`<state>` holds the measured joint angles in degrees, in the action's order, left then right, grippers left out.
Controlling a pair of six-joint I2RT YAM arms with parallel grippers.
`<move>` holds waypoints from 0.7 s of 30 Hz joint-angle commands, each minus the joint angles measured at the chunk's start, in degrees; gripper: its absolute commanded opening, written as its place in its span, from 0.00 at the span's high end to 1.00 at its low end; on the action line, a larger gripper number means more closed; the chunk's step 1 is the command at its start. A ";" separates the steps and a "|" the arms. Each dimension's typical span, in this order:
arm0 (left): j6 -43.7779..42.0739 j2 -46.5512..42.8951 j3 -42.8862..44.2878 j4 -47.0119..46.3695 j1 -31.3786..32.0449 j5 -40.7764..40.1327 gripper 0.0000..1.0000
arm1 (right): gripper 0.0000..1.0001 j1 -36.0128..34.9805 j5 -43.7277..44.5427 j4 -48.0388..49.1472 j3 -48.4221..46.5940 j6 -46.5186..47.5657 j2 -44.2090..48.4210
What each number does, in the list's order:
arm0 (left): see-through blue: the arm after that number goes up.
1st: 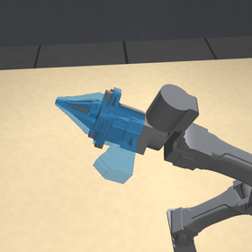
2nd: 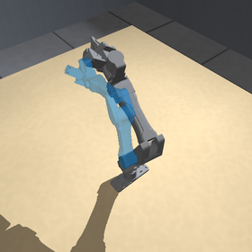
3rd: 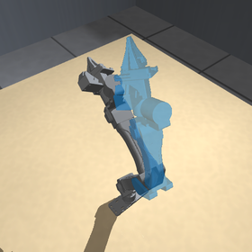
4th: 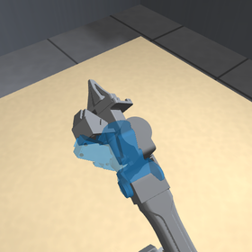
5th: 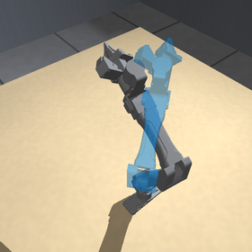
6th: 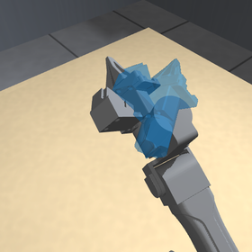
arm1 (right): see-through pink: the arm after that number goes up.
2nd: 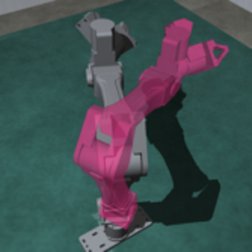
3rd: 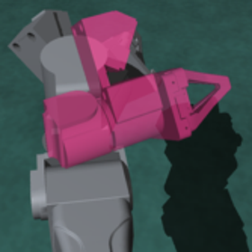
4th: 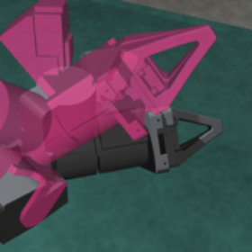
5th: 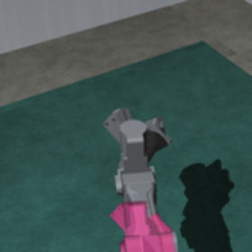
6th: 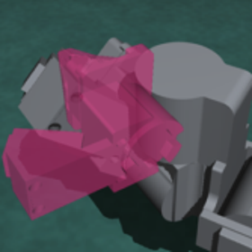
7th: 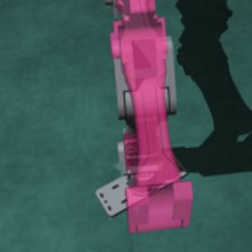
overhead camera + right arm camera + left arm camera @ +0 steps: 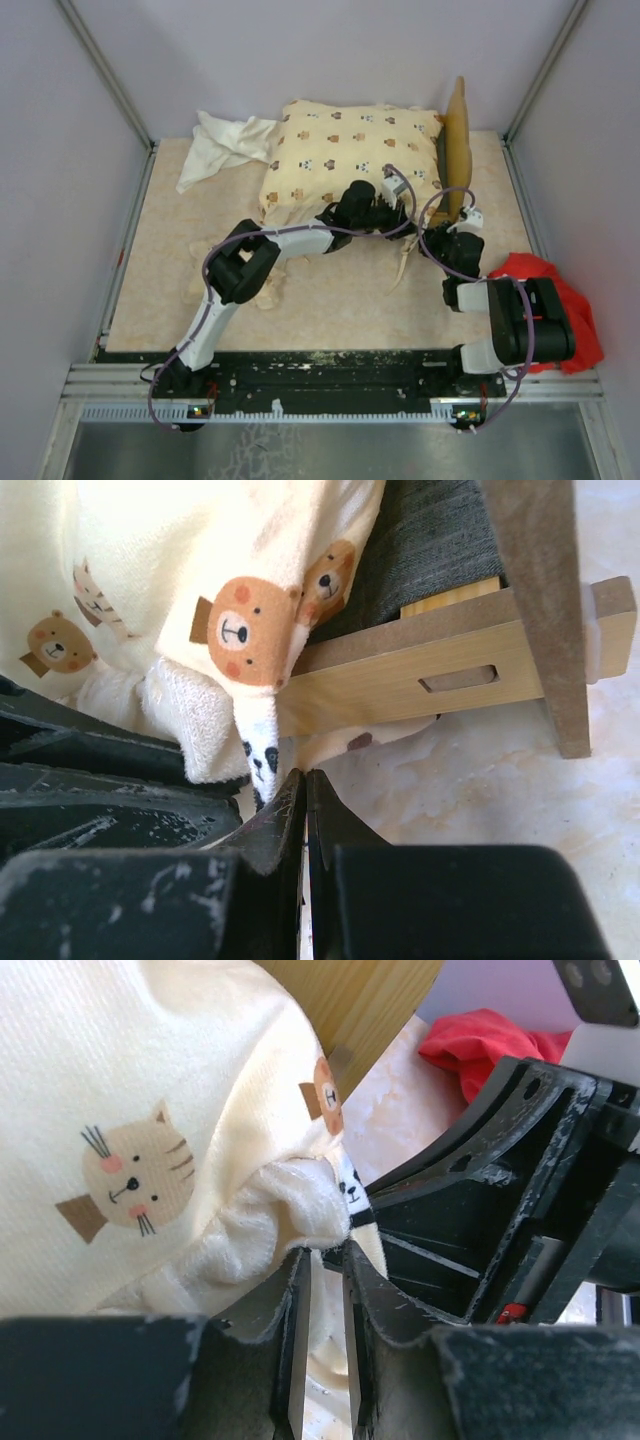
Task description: Set up the pet bed
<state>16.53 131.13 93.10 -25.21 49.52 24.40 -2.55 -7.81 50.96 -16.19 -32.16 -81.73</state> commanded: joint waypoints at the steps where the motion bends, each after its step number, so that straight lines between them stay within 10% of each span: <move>1: -2.44 2.14 2.35 0.55 0.16 2.29 0.76 | 1.00 1.08 -0.32 2.62 -0.18 1.45 1.57; 21: -12.40 2.34 1.94 2.83 0.25 10.04 0.71 | 1.00 1.59 -3.82 0.77 -0.30 -1.28 3.84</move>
<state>6.42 132.84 94.48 -20.47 49.52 32.10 -1.67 -9.13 50.41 -16.19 -31.35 -79.57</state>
